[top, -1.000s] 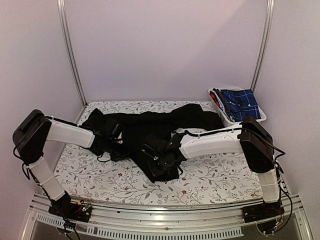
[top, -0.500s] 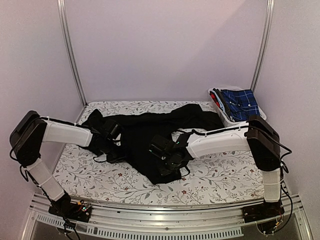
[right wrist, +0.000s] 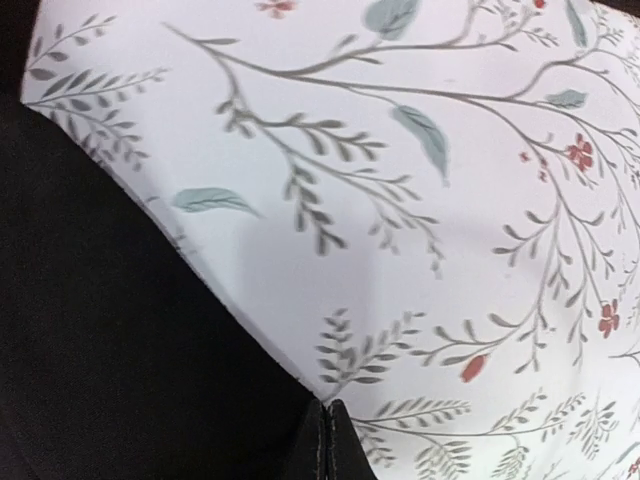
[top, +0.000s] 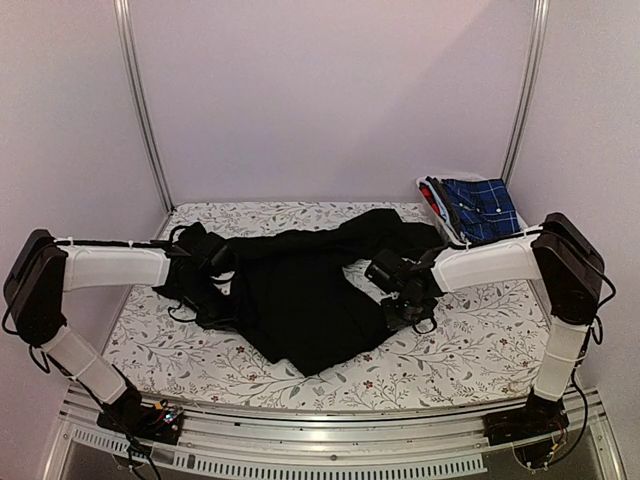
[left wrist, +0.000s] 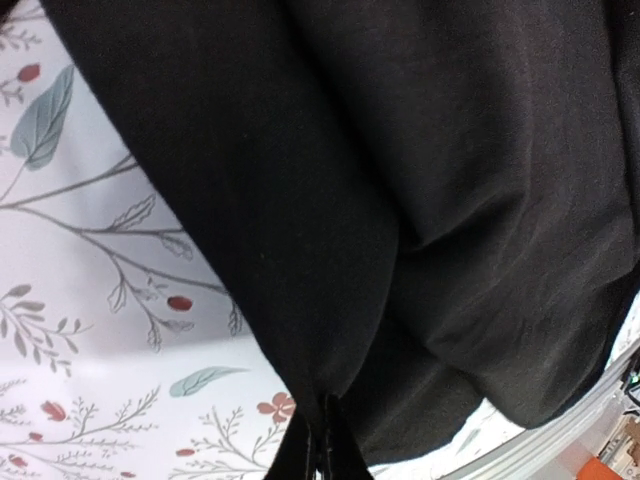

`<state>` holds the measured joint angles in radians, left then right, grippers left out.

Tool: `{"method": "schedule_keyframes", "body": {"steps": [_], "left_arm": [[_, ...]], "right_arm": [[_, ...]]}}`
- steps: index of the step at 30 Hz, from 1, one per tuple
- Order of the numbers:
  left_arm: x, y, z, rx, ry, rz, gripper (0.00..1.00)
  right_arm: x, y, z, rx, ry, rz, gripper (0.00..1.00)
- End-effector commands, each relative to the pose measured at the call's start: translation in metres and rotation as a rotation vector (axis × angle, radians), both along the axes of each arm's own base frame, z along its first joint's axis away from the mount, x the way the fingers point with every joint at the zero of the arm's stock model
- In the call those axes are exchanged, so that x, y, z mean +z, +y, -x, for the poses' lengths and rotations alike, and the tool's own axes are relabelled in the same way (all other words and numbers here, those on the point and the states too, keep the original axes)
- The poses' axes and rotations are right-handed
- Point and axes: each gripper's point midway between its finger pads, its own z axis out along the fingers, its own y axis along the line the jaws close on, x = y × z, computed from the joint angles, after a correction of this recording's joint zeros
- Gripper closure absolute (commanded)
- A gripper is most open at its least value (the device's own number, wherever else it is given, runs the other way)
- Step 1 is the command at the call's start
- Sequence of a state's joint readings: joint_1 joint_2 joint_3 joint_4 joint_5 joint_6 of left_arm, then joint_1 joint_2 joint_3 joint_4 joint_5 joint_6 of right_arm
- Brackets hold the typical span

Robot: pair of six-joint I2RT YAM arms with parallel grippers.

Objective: Fold and stack the long sleeve shirts
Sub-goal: Flatten out the crumpled shirt at the center of the board.

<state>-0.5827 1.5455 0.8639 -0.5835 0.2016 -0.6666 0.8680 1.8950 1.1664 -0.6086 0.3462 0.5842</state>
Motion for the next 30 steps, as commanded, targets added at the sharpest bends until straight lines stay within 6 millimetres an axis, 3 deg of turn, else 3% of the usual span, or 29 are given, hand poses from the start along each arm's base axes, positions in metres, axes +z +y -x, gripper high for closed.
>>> {"method": "schedule_keyframes", "body": {"steps": [1, 9, 17, 19, 23, 25, 30], "left_arm": [[0.005, 0.018, 0.026, -0.032, 0.091, -0.045, 1.00], [0.007, 0.032, 0.051, -0.077, 0.193, -0.087, 1.00], [0.014, 0.029, 0.076, -0.090, 0.260, -0.016, 1.00], [0.019, 0.025, 0.075, -0.087, 0.254, 0.007, 0.87], [0.037, 0.017, 0.062, -0.085, 0.199, 0.038, 0.69], [0.052, 0.012, 0.048, -0.087, 0.148, 0.051, 0.65], [0.098, -0.002, -0.018, -0.037, -0.066, 0.095, 0.62]], "right_arm": [[0.008, -0.042, -0.003, -0.057, -0.028, 0.037, 1.00], [0.009, -0.085, 0.019, -0.126, -0.018, 0.047, 1.00], [0.014, -0.101, 0.047, -0.173, 0.017, -0.006, 1.00], [0.017, -0.101, 0.054, -0.175, 0.026, -0.032, 1.00], [0.026, -0.084, 0.067, -0.136, 0.031, -0.098, 0.99], [0.031, -0.074, 0.071, -0.114, 0.032, -0.133, 0.91], [0.052, -0.066, 0.064, -0.115, -0.009, -0.162, 0.78]]}}
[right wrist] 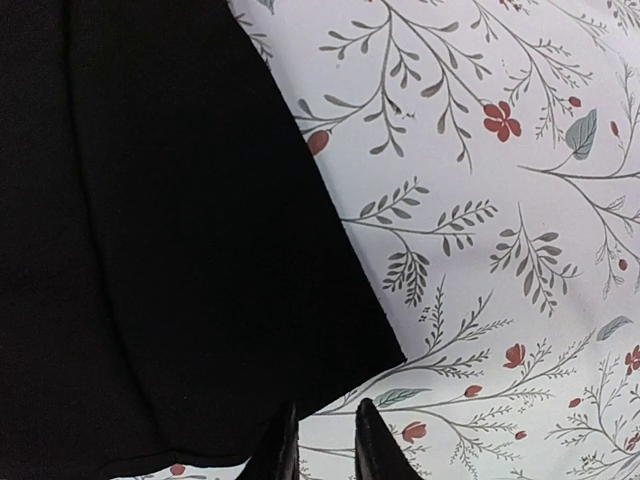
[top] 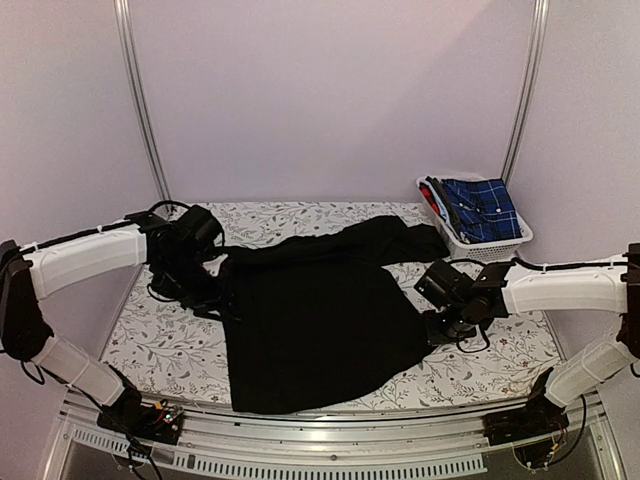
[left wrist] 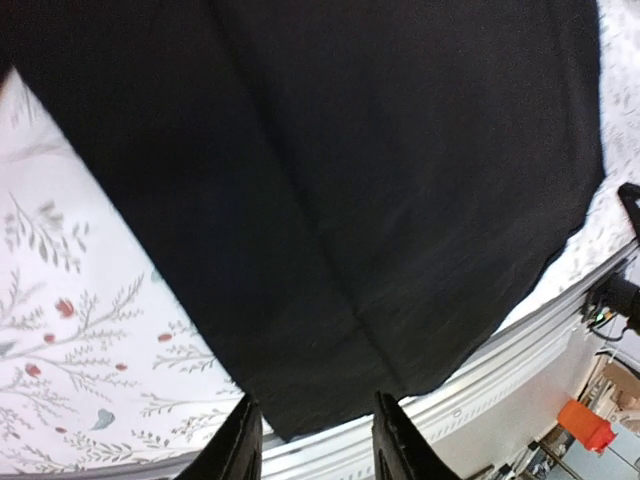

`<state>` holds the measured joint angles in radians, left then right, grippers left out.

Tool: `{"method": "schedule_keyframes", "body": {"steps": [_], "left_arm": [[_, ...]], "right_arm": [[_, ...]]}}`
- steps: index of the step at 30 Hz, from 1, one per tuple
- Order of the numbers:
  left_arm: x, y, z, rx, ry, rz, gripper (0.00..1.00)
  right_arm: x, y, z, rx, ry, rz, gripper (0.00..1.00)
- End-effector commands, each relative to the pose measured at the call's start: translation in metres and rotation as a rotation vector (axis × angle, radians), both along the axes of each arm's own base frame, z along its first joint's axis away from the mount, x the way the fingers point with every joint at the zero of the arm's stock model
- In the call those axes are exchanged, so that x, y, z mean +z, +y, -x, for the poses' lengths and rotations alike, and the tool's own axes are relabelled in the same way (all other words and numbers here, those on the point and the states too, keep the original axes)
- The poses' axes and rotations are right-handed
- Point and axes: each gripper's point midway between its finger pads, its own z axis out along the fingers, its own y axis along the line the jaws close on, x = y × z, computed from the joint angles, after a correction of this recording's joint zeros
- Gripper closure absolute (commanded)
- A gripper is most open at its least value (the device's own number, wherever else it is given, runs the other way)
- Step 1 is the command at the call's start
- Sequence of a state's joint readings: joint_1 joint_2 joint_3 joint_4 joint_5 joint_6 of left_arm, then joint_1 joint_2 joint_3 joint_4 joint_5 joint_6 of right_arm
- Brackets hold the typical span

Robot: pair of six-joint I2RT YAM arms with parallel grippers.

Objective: Fold and stack the long sleeve shirts
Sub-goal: Flatten out the crumpled shirt at the center of the board.

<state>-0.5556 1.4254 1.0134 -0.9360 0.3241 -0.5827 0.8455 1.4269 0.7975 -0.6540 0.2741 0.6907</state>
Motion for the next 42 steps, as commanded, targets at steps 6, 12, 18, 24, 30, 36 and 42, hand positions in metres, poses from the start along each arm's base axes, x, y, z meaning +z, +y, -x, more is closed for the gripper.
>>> {"method": "schedule_keyframes", "body": {"steps": [6, 12, 18, 24, 30, 36, 42], "left_arm": [[0.060, -0.024, -0.160, 0.145, -0.370, 0.121, 0.64], [0.045, -0.059, -0.252, 0.159, -0.446, 0.144, 0.67], [0.013, -0.083, -0.312, 0.166, -0.479, 0.115, 0.69], [-0.039, -0.110, -0.314, 0.128, -0.423, 0.109, 0.69], [-0.079, -0.125, -0.310, 0.137, -0.369, 0.111, 0.71], [-0.103, -0.119, -0.333, 0.210, -0.365, 0.088, 0.73], [-0.112, -0.110, -0.373, 0.280, -0.378, 0.151, 0.74]], "right_arm": [[0.069, 0.043, -0.041, 0.028, -0.162, -0.135, 0.47], [0.088, 0.085, -0.067, 0.097, -0.232, -0.232, 0.44], [0.066, 0.113, -0.078, 0.127, -0.194, -0.272, 0.45], [0.042, 0.119, -0.075, 0.144, -0.146, -0.264, 0.45], [0.022, 0.121, -0.068, 0.157, -0.095, -0.271, 0.46], [0.011, 0.120, -0.064, 0.155, -0.067, -0.267, 0.46], [-0.002, 0.119, -0.059, 0.160, -0.033, -0.256, 0.46]]}}
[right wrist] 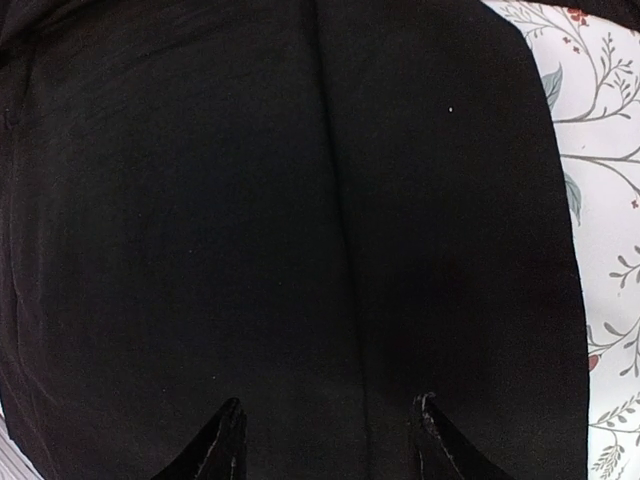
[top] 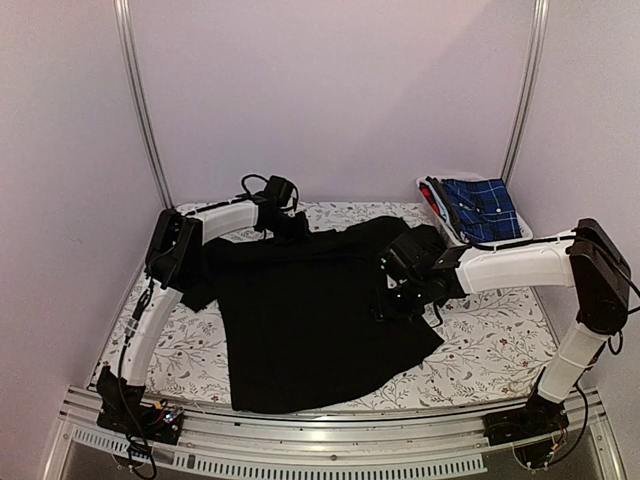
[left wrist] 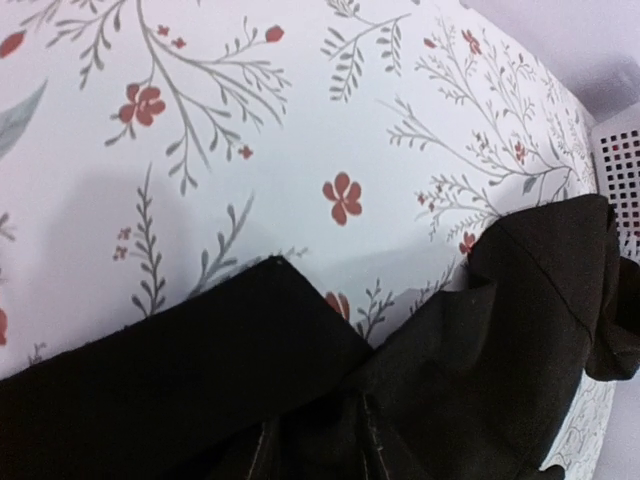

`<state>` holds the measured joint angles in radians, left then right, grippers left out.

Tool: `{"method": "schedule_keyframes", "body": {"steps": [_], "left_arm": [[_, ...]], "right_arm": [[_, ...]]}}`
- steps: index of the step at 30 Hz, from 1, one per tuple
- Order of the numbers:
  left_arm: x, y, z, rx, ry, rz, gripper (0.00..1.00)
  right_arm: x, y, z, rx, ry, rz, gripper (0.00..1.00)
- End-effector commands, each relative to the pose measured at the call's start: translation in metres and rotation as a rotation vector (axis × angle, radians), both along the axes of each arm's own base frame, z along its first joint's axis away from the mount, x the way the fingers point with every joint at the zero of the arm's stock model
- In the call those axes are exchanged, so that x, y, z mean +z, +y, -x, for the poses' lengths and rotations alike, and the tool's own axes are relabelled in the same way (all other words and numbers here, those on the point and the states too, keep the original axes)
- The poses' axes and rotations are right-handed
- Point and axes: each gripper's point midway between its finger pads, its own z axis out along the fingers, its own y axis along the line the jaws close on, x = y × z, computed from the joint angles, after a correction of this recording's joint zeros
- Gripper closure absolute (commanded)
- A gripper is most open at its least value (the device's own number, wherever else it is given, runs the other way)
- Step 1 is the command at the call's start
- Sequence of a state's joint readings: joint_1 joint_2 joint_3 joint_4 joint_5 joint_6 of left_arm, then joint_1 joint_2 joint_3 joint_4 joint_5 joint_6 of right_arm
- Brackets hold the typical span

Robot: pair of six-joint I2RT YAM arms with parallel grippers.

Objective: Fold and stack the long sleeve shirts
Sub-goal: Flatten out the crumpled shirt at the center of the board.

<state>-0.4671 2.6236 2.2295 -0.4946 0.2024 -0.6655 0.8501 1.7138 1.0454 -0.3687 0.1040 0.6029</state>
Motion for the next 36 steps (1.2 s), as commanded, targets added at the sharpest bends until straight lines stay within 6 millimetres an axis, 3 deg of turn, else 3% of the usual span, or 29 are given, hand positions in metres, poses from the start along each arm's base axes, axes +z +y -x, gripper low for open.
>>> {"method": "schedule_keyframes", "body": {"steps": [1, 5, 11, 16, 19, 22, 25, 29, 31, 36], "left_arm": [[-0.032, 0.020, -0.024, 0.064, 0.042, 0.036, 0.73], [-0.027, 0.020, -0.047, 0.061, -0.006, 0.141, 0.72], [0.000, 0.012, -0.078, 0.012, -0.132, 0.314, 0.51], [0.019, 0.020, -0.097, 0.015, -0.202, 0.411, 0.46], [0.046, 0.026, -0.105, -0.008, -0.269, 0.447, 0.43], [0.090, 0.027, -0.108, -0.050, -0.371, 0.434, 0.34], [0.138, 0.028, -0.104, -0.070, -0.446, 0.414, 0.29], [0.160, 0.027, -0.085, -0.060, -0.452, 0.305, 0.29], [0.158, 0.029, -0.071, -0.042, -0.436, 0.222, 0.32], [0.120, 0.034, -0.021, 0.013, -0.294, 0.047, 0.43]], "right_arm": [[-0.016, 0.002, 0.005, 0.014, 0.035, 0.001, 0.46], [-0.028, 0.002, 0.011, 0.022, 0.067, 0.004, 0.46], [-0.041, -0.001, 0.018, 0.029, 0.106, 0.014, 0.46], [-0.044, -0.003, 0.022, 0.029, 0.119, 0.019, 0.46], [-0.044, -0.004, 0.023, 0.026, 0.120, 0.019, 0.46], [-0.043, -0.004, 0.022, 0.025, 0.116, 0.019, 0.46], [-0.040, -0.002, 0.019, 0.026, 0.102, 0.015, 0.46], [-0.035, 0.001, 0.015, 0.030, 0.088, 0.011, 0.46], [-0.031, 0.003, 0.013, 0.032, 0.078, 0.003, 0.46], [-0.027, 0.004, 0.013, 0.042, 0.068, 0.000, 0.46]]}}
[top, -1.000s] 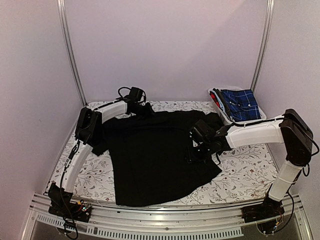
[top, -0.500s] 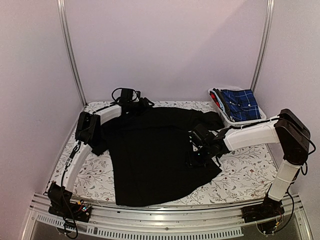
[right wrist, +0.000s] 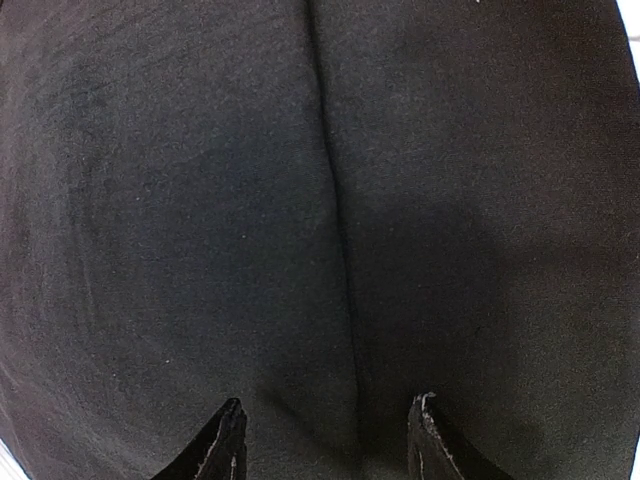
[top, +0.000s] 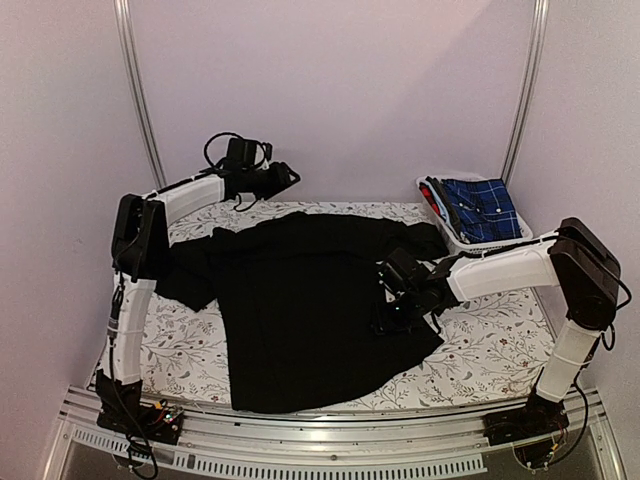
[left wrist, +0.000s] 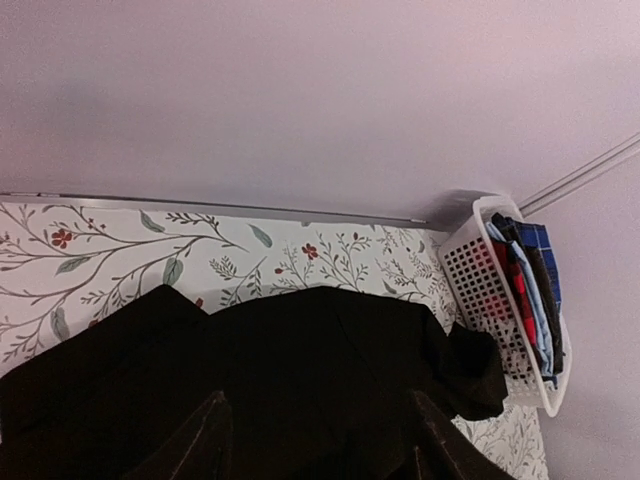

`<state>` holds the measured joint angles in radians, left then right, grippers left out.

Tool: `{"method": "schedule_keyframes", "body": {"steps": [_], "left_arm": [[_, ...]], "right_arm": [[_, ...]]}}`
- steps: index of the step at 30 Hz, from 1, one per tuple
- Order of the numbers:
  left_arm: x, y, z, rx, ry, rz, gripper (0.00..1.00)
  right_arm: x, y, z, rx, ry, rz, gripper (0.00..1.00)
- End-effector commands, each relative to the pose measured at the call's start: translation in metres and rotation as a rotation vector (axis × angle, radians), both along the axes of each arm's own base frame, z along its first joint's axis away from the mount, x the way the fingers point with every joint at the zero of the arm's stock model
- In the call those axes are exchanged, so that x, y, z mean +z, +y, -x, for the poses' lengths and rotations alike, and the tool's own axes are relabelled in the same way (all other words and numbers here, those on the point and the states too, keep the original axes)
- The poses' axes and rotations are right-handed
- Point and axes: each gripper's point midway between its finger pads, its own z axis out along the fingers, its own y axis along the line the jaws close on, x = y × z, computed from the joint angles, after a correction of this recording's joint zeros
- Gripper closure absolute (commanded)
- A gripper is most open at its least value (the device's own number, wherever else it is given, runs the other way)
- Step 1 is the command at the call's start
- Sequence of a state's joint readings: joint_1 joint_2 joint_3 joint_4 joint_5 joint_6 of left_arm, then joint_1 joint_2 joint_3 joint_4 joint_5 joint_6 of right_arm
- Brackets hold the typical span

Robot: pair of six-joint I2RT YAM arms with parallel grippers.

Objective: Fold and stack the long sleeve shirts
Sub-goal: Flatten out the crumpled shirt at the center of the board.

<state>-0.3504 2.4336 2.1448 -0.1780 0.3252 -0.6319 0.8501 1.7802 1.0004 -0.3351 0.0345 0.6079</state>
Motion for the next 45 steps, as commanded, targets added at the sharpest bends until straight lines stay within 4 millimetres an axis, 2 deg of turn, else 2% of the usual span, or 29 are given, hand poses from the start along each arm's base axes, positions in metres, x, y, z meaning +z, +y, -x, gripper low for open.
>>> {"method": "schedule_keyframes", "body": {"steps": [1, 5, 10, 19, 27, 32, 36, 41, 43, 45], "left_arm": [[-0.036, -0.005, 0.045, 0.040, 0.101, -0.199, 0.44], [-0.072, -0.010, 0.071, 0.035, 0.185, -0.272, 0.50], [-0.103, -0.014, 0.079, 0.053, 0.245, -0.326, 0.53], [-0.160, -0.014, 0.072, 0.075, 0.345, -0.389, 0.54], [-0.179, -0.012, 0.046, 0.101, 0.376, -0.337, 0.54], [-0.169, -0.011, 0.020, 0.075, 0.338, -0.238, 0.48], [-0.144, -0.015, 0.005, 0.030, 0.277, -0.175, 0.40], [-0.099, -0.021, -0.004, -0.014, 0.182, -0.127, 0.31], [-0.076, -0.022, -0.005, -0.023, 0.138, -0.118, 0.27], [-0.044, -0.021, -0.004, -0.027, 0.089, -0.109, 0.22]], "right_arm": [[0.012, 0.006, -0.004, 0.012, -0.035, -0.021, 0.46], [0.014, 0.004, -0.002, 0.011, -0.043, -0.029, 0.46], [0.009, 0.004, 0.008, 0.012, -0.029, -0.033, 0.46], [-0.003, 0.002, 0.024, 0.014, 0.002, -0.032, 0.46], [-0.003, 0.000, 0.024, 0.012, -0.005, -0.025, 0.46], [-0.005, -0.002, 0.025, 0.013, 0.000, -0.017, 0.46], [-0.007, -0.007, 0.028, 0.006, 0.005, -0.006, 0.46], [-0.009, -0.010, 0.031, -0.002, 0.016, -0.007, 0.46], [-0.007, -0.011, 0.031, -0.009, 0.008, -0.010, 0.46], [-0.005, -0.012, 0.030, -0.012, 0.003, -0.010, 0.45]]}}
